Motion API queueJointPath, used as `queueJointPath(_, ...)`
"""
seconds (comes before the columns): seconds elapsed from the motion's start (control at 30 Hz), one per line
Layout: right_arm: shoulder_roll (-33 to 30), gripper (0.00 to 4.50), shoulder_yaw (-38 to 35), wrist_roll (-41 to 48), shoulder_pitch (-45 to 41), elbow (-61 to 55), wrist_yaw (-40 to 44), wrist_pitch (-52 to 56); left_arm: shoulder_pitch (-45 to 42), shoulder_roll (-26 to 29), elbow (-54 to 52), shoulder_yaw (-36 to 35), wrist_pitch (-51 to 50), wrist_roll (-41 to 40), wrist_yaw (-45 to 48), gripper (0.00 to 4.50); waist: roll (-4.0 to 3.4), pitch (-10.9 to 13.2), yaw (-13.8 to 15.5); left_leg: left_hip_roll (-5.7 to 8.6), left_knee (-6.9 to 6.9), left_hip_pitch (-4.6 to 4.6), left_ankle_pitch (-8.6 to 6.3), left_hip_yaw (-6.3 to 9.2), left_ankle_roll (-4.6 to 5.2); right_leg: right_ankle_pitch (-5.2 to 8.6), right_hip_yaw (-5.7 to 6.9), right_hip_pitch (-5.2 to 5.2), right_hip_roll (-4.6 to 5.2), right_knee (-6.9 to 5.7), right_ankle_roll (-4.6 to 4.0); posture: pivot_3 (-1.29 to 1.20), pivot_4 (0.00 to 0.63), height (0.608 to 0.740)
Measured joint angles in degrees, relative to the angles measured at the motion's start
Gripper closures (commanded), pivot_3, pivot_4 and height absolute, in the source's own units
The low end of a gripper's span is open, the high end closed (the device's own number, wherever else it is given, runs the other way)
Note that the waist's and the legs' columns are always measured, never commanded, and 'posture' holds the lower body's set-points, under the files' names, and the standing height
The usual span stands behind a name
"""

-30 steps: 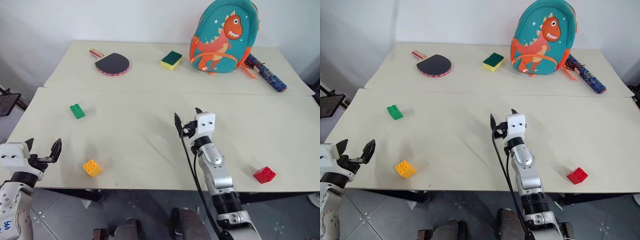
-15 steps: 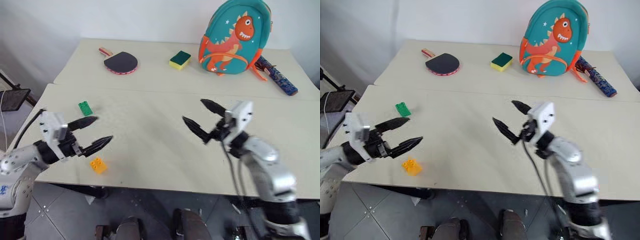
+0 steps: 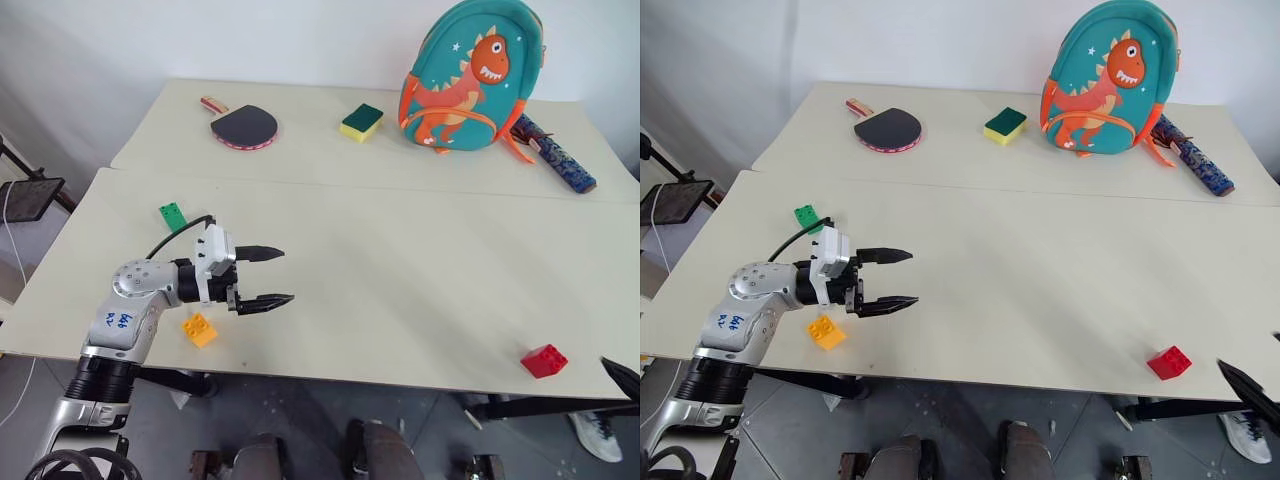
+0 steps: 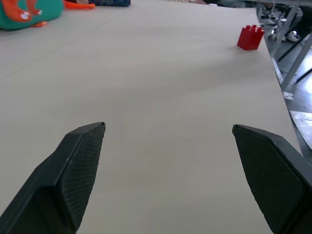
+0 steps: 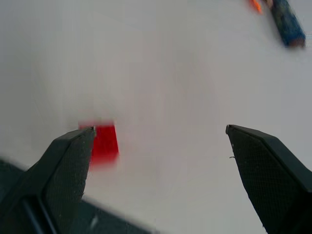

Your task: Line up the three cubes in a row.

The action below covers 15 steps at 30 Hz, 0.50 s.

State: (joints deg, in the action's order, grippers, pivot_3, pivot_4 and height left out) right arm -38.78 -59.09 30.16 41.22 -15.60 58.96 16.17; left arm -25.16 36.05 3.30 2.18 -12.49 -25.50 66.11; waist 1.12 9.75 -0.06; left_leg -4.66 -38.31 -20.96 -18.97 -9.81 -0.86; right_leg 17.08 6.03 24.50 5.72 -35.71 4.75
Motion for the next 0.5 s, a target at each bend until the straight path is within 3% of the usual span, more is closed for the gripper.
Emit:
queueJointPath(0.13, -3.01, 0.00, 0.16, -0.05, 3.36, 1.00, 4.46, 0.34, -0.82, -0.95, -0.01, 0.02, -0.27, -0.02, 1.20, 0.05, 0.01, 0.01, -0.43, -0.02, 0.06, 0.48, -0.03, 0.14, 0.05, 0.00, -0.34, -0.17, -0.01, -0.16, -0.02, 0.00, 0.150, 0.740)
queueJointPath(0.27, -9.59, 0.00, 3.44, 0.32, -2.78, -0.40, 4.26, 2.73, -1.14, -2.51, -0.14, 0.07, -0.45, -0.15, 1.86, 0.05, 0.01, 0.01, -1.25, -0.01, 0.06, 0.69, -0.11, 0.08, 0.19, -0.02, -0.47, -0.32, 0.01, -0.19, -0.05, 0.00, 0.150, 0.740)
queueJointPath(0.37, -16.20, 0.00, 12.53, -0.28, -8.51, -0.81, 4.27, 6.87, -1.59, -2.65, -0.14, 0.24, -0.47, -0.13, 2.96, 0.05, 0.03, 0.02, -1.46, -0.03, 0.09, 0.68, -0.01, 0.12, 0.03, -0.02, -0.45, -0.30, -0.02, -0.21, -0.05, 0.00, 0.150, 0.740)
queueJointPath(0.5, -19.55, 0.00, 22.99, -4.22, -16.07, 2.33, 2.24, 9.38, -2.29, -2.75, -0.20, 1.35, -0.01, 0.07, 4.78, 0.05, 0.02, 0.01, -0.69, 0.00, 0.07, 0.58, -0.01, 0.09, -0.01, -0.02, -0.42, -0.18, 0.00, -0.24, -0.05, 0.00, 0.150, 0.740)
